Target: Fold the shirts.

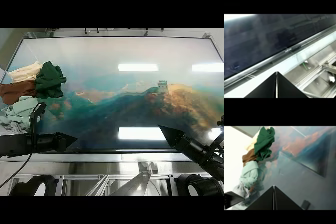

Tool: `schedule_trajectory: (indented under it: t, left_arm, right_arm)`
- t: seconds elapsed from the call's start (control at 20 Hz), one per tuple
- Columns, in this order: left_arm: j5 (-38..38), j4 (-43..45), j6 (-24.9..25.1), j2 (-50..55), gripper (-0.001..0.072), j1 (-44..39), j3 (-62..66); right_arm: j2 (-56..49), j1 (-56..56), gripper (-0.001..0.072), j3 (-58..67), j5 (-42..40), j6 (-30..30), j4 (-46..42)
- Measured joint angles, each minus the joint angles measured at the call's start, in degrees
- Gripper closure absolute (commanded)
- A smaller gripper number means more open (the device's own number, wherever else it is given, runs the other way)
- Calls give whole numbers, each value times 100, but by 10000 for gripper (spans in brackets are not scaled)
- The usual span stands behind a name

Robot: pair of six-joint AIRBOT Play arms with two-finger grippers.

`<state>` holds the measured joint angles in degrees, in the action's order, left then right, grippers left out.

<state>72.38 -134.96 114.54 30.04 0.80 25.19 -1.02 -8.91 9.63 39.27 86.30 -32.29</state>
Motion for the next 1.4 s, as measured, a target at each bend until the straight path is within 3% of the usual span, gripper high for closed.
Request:
schedule_trajectory:
  t: [0.75,1.15,1.25,1.3,1.4]
  left_arm:
    - [-26,0,0,0,692,0,0]
    - [-964,-31,-9,24,690,-170,61]
    - [-1250,297,-46,267,682,-192,470]
    - [-1320,645,-52,520,512,-149,839]
    - [-1357,1375,-114,1314,-13,39,1875]
  right_arm:
    - [-4,0,690,0,20,2,59]
    - [-4,0,690,0,-4,0,46]
    - [-11,0,690,0,-44,2,24]
    - [-28,0,691,0,-81,0,20]
    - [-105,0,690,0,-210,-20,-2]
